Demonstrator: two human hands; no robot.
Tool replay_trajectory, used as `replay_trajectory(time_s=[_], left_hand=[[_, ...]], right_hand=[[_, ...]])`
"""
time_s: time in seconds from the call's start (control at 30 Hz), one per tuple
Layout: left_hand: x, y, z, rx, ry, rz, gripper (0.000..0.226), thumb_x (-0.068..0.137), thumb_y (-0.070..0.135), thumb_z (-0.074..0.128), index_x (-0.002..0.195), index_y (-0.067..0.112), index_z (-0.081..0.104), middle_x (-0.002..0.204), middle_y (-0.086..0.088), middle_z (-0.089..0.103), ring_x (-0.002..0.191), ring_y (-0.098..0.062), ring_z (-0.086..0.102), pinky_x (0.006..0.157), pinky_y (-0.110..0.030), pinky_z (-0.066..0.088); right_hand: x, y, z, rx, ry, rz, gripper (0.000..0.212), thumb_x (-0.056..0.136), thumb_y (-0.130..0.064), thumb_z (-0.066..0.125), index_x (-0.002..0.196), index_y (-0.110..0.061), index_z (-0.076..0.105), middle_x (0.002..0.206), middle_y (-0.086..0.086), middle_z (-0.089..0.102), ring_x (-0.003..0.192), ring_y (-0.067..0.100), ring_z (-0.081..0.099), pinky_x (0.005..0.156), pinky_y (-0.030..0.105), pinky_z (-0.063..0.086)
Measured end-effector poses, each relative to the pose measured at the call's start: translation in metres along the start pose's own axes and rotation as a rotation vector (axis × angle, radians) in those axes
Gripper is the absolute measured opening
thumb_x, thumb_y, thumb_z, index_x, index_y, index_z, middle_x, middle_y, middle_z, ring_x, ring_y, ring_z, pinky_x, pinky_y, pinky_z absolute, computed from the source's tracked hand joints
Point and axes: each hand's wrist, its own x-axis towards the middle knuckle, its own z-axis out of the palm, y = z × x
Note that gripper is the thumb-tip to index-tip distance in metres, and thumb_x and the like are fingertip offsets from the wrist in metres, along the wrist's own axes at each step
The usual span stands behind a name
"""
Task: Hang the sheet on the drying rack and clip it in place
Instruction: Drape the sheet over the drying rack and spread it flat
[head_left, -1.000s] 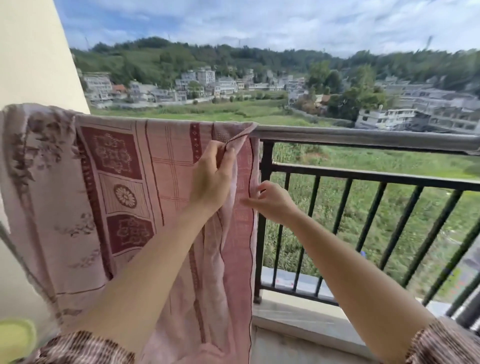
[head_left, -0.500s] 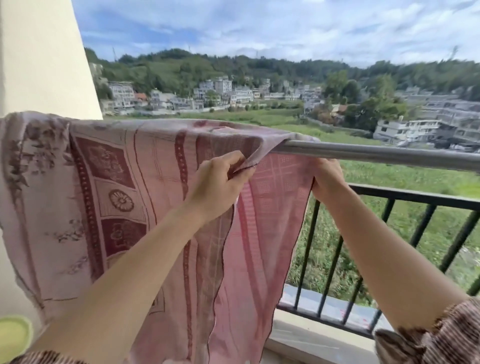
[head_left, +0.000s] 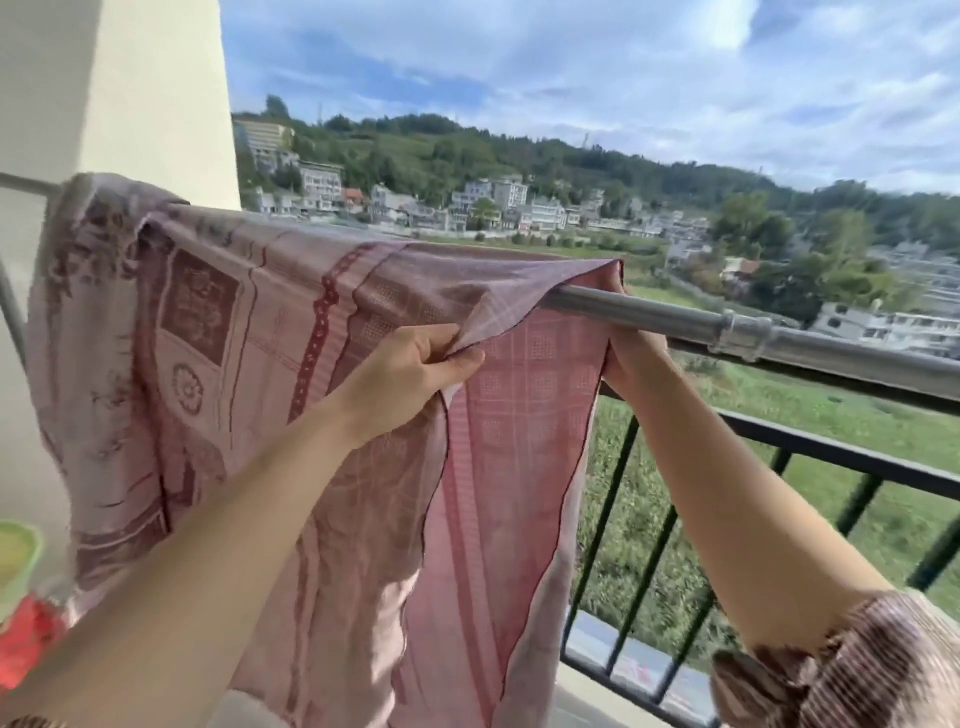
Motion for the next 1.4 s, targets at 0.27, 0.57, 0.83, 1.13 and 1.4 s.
replay_trajectory(time_s=[0.27, 0.57, 0.83, 1.13, 1.4], left_hand=[[0.020, 0.066, 0.158, -0.096, -0.314, -0.056, 0.033, 0.095, 0.021, 0.054, 0.066, 0.009, 0.047, 0.059, 0.001, 0.037, 0.054, -0.015, 0.036, 0.061, -0.028, 0.033], [0.007, 0.006, 0.183, 0.092, -0.233, -0.225, 0.021, 0.081, 0.006, 0.061, 0.100, 0.016, 0.065, 0.095, 0.003, 0.067, 0.086, -0.017, 0.063, 0.083, -0.032, 0.051], [-0.025, -0.020, 0.084, 0.313, 0.255, -0.316, 0.026, 0.081, -0.002, 0.059, 0.094, 0.017, 0.070, 0.084, 0.010, 0.064, 0.076, -0.003, 0.060, 0.062, -0.004, 0.045], [-0.066, -0.076, -0.122, 0.557, 0.765, -0.332, 0.016, 0.082, 0.007, 0.058, 0.088, 0.018, 0.069, 0.098, -0.004, 0.067, 0.088, -0.020, 0.063, 0.072, -0.025, 0.046], [-0.050, -0.118, -0.267, 0.491, 0.852, -0.361, 0.025, 0.088, 0.013, 0.053, 0.111, 0.010, 0.063, 0.114, -0.010, 0.064, 0.101, -0.024, 0.060, 0.079, -0.024, 0.041]], right_hand=[[-0.043, -0.028, -0.108, -0.141, 0.317, 0.046, 0.015, 0.070, -0.020, 0.073, 0.081, -0.015, 0.065, 0.078, 0.006, 0.065, 0.074, 0.022, 0.061, 0.071, 0.044, 0.051], [-0.126, -0.031, -0.124, -0.775, 0.401, -0.180, 0.022, 0.083, -0.027, 0.069, 0.074, -0.009, 0.061, 0.063, -0.004, 0.055, 0.059, 0.005, 0.047, 0.053, 0.020, 0.037], [-0.142, -0.028, -0.001, -0.920, -0.032, -0.563, 0.024, 0.086, -0.015, 0.062, 0.066, -0.004, 0.054, 0.059, 0.003, 0.053, 0.052, 0.018, 0.045, 0.048, 0.031, 0.037], [-0.076, 0.035, 0.181, -1.098, -0.265, -0.447, 0.007, 0.086, -0.014, 0.060, 0.086, -0.009, 0.065, 0.086, 0.002, 0.063, 0.075, 0.018, 0.061, 0.070, 0.038, 0.056], [-0.002, 0.057, 0.302, -1.442, -0.092, -0.619, 0.029, 0.088, -0.004, 0.049, 0.115, -0.006, 0.060, 0.118, 0.005, 0.059, 0.114, 0.022, 0.047, 0.098, 0.044, 0.039]])
